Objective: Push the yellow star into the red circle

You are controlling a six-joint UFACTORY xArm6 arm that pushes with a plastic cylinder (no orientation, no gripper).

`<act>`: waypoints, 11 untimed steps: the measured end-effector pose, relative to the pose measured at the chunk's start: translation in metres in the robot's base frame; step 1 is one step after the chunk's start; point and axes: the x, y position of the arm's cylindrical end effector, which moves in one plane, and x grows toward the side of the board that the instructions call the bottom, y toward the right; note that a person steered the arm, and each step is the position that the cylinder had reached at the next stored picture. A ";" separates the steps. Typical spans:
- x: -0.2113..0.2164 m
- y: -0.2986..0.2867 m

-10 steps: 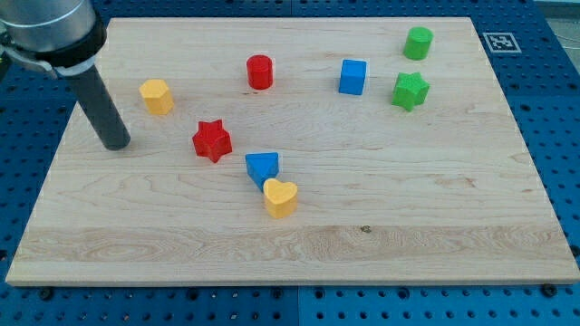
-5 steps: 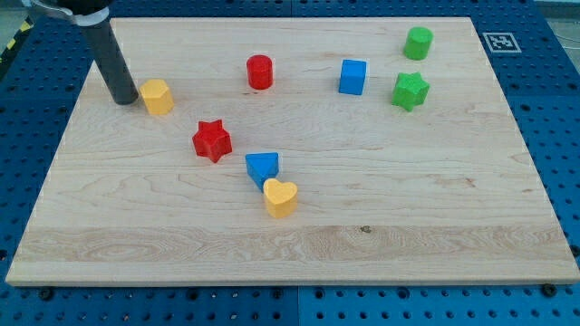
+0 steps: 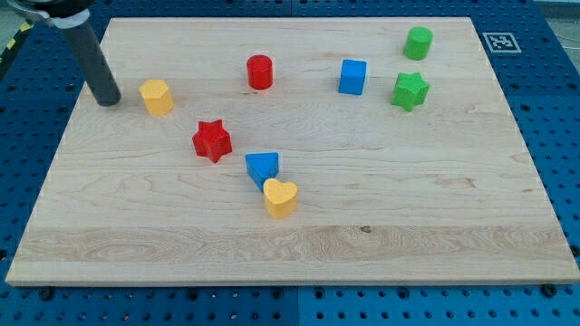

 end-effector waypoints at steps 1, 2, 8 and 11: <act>-0.002 0.000; -0.002 0.008; 0.028 0.112; 0.053 0.148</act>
